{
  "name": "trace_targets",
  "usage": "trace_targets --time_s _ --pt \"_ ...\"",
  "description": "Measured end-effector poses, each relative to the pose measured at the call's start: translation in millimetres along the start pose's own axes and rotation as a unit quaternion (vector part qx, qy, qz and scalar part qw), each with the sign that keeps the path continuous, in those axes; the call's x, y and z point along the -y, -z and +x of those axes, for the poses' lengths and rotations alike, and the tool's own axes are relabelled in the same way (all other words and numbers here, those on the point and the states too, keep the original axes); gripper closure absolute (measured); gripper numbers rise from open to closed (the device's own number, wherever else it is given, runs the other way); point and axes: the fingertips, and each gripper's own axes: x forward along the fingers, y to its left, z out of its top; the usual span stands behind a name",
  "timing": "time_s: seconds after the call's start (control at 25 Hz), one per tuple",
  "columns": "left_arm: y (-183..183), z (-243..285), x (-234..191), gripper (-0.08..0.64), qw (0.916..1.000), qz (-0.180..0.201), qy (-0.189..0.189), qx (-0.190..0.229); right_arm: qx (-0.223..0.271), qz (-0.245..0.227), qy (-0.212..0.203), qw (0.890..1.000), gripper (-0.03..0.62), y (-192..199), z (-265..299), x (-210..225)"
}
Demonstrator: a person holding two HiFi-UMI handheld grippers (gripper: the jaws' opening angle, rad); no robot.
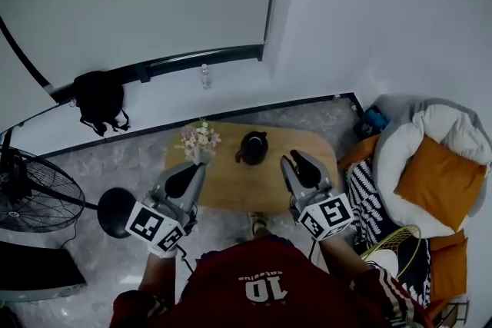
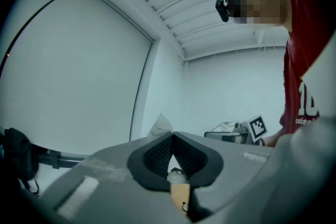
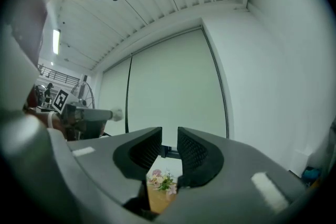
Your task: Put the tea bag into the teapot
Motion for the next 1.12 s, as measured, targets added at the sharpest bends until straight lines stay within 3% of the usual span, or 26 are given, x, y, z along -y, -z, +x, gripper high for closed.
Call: trace_targets --time_s 0.24,0.48,0.76,1.12 --pt "-3.6 -1.0 9.1 0.557 0.9999 -0.004 0.013 0.002 0.031 0.006 0.014 0.999 0.511 -32.2 -26.8 -17.4" --pt "-5.1 1.9 14.5 0.557 0.9995 -0.007 0.03 0.004 0.017 0.003 0.026 1.0 0.546 -29.3 -36.0 -27.2" --pt "-6.8 -1.3 12.7 0.557 0.9993 -0.012 0.035 0.01 0.0 0.0 0.013 1.0 0.588 -29.1 -29.4 -37.9" --pt "-6.1 -3.8 15.2 0.557 0.9992 -0.012 0.037 0.011 0.003 0.001 0.004 1.0 0.588 -33.9 -31.0 -44.6"
